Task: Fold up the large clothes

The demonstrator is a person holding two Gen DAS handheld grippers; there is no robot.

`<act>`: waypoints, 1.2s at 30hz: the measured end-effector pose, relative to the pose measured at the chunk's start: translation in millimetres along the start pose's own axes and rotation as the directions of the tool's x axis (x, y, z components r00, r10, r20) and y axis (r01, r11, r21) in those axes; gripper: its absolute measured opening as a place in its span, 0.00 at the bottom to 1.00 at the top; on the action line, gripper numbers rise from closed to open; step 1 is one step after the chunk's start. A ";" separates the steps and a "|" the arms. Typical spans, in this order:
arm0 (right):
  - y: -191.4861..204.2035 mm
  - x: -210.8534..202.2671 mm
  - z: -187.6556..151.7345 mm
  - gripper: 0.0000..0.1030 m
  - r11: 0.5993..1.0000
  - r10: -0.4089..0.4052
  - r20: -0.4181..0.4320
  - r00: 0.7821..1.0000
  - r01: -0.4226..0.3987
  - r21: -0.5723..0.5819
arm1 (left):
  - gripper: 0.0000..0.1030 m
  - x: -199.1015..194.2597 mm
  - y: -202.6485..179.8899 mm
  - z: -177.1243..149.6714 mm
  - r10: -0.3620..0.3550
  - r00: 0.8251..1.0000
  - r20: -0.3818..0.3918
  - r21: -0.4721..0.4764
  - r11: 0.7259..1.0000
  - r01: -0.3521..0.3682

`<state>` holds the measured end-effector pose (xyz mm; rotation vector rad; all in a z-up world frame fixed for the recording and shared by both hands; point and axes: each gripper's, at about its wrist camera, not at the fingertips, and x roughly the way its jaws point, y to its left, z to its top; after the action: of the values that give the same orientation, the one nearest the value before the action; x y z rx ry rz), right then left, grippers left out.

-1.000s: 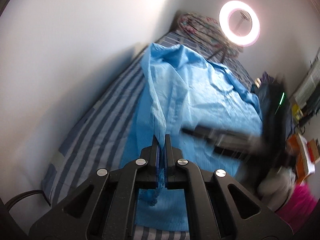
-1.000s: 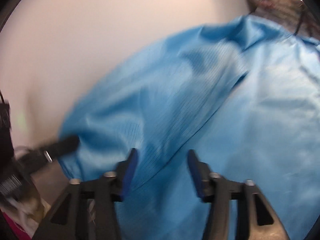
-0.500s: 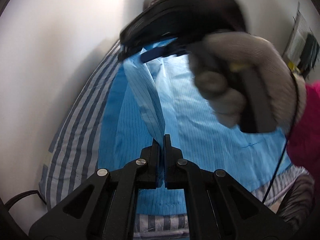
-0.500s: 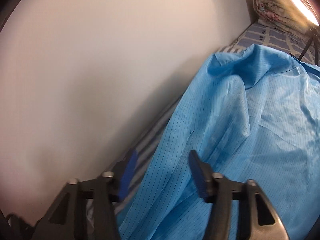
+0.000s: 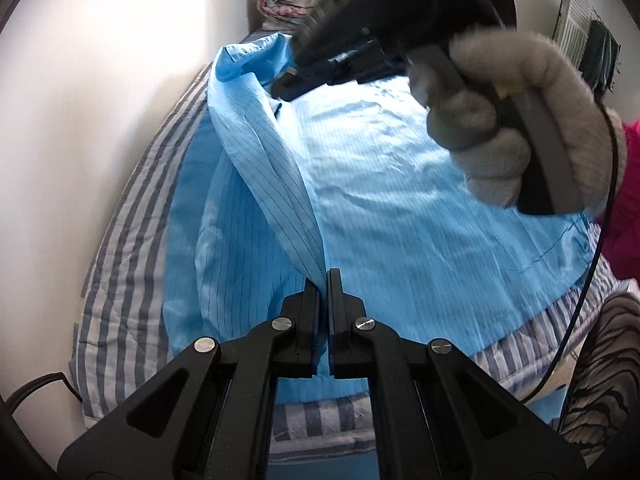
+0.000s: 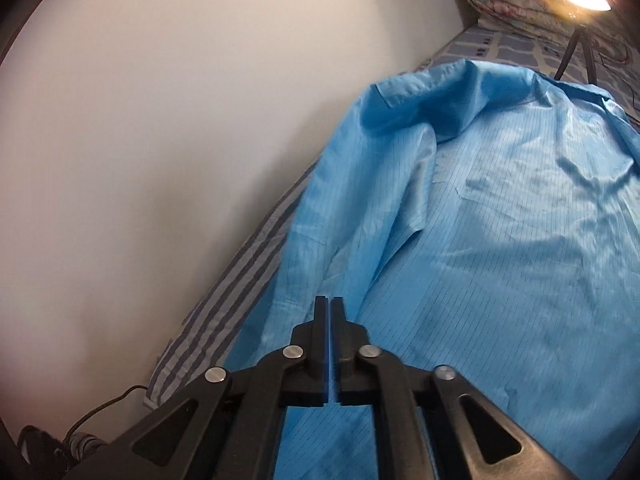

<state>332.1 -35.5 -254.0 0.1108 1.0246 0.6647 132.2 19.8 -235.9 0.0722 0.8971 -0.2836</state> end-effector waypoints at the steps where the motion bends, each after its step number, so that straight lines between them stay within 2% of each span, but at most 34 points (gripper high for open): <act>1: 3.9 -1.5 0.5 0.23 1.000 0.009 -0.006 1.000 -0.009 -0.002 | 0.00 0.1 -2.0 -1.3 0.003 1.000 -0.001 0.006 1.000 -0.003; 2: 8.2 -1.1 1.7 0.55 1.000 0.017 -0.013 1.000 -0.017 -0.005 | 0.00 -0.8 -4.0 -1.8 0.005 1.000 0.000 0.009 1.000 -0.005; 3: 14.1 0.2 3.1 0.65 1.000 0.014 -0.016 1.000 -0.014 -0.013 | 0.00 -1.3 -6.2 -2.9 0.009 1.000 0.003 0.014 1.000 -0.009; 4: 21.2 0.6 7.0 0.71 0.999 0.010 -0.016 1.000 -0.011 -0.033 | 0.00 0.2 -4.1 -5.1 0.011 1.000 0.004 0.016 1.000 -0.011; 7: 44.9 19.8 14.5 0.70 0.993 -0.055 -0.055 0.997 0.049 -0.107 | 0.00 -4.1 -4.6 -9.6 0.013 1.000 0.002 0.015 1.000 -0.013; 9: 57.5 34.4 14.3 0.67 0.982 -0.119 -0.089 0.989 0.104 -0.158 | 0.00 -4.2 -4.9 -11.4 0.015 1.000 0.000 0.019 1.000 -0.015; 12: 69.7 58.7 12.7 0.57 0.949 -0.245 -0.128 0.961 0.211 -0.235 | 0.00 1.1 -11.3 -15.7 0.017 1.000 -0.001 0.039 0.999 -0.017; 13: 70.2 65.1 12.0 0.41 0.937 -0.280 -0.138 0.950 0.239 -0.253 | 0.00 0.0 -12.8 -18.2 0.019 1.000 0.000 0.045 0.999 -0.019; 14: 69.4 71.5 10.2 0.21 0.926 -0.313 -0.154 0.937 0.265 -0.269 | 0.00 0.2 -14.3 -19.6 0.021 1.000 -0.001 0.052 0.998 -0.021; 16: 61.1 74.1 7.3 0.05 0.927 -0.323 -0.176 0.930 0.273 -0.258 | 0.00 -1.1 -16.8 -21.6 0.018 1.000 -0.001 0.055 0.998 -0.018; 17: 53.0 68.5 5.6 0.00 0.939 -0.302 -0.172 0.938 0.261 -0.226 | 0.00 -1.6 -17.1 -22.6 0.015 1.000 0.000 0.056 0.998 -0.015; 21: 15.0 27.3 -5.5 0.00 0.990 -0.144 -0.112 0.983 0.143 -0.023 | 0.00 -5.5 -21.7 -25.5 0.000 1.000 -0.007 0.067 0.998 0.001; 24: -18.9 -9.0 -27.0 0.00 0.991 -0.028 -0.027 0.999 0.032 0.128 | 0.00 -11.3 -25.6 -30.0 -0.017 1.000 -0.008 0.073 0.997 0.018; 27: -38.3 -23.9 -49.4 0.00 0.987 -0.044 -0.031 0.999 0.049 0.156 | 0.03 -20.0 -26.5 -34.8 -0.063 0.998 -0.017 0.069 0.996 0.064; 28: -40.1 -25.7 -54.3 0.00 0.989 -0.039 -0.040 0.998 0.044 0.142 | 0.09 -24.1 -28.0 -37.9 -0.088 0.996 -0.022 0.065 0.994 0.090; 30: -38.8 -31.7 -62.3 0.04 0.992 -0.043 -0.053 0.998 0.048 0.114 | 0.21 -33.8 -28.9 -43.6 -0.124 0.992 -0.018 0.057 0.991 0.125; 31: -37.9 -35.0 -64.3 0.13 0.993 -0.054 -0.054 0.997 0.059 0.101 | 0.23 -39.1 -27.7 -46.3 -0.143 0.990 -0.013 0.052 0.988 0.144; 32: -36.1 -39.7 -65.4 0.39 0.994 -0.053 -0.051 0.997 0.058 0.089 | 0.23 -46.2 -25.8 -50.1 -0.159 0.987 -0.011 0.041 0.986 0.159; 34: -34.5 -47.5 -64.1 0.61 0.996 -0.026 -0.019 0.999 0.027 0.088 | 0.23 -59.4 -14.9 -57.5 -0.178 0.984 0.000 0.012 0.984 0.178; 36: -37.6 -53.6 -61.6 0.62 0.995 0.027 0.006 1.000 -0.028 0.101 | 0.29 -71.2 0.0 -59.2 -0.184 0.983 0.016 -0.044 0.982 0.184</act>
<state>280.6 -108.9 -260.9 0.2149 1.0535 0.6375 45.2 45.7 -217.4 -0.0549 0.8995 -0.4354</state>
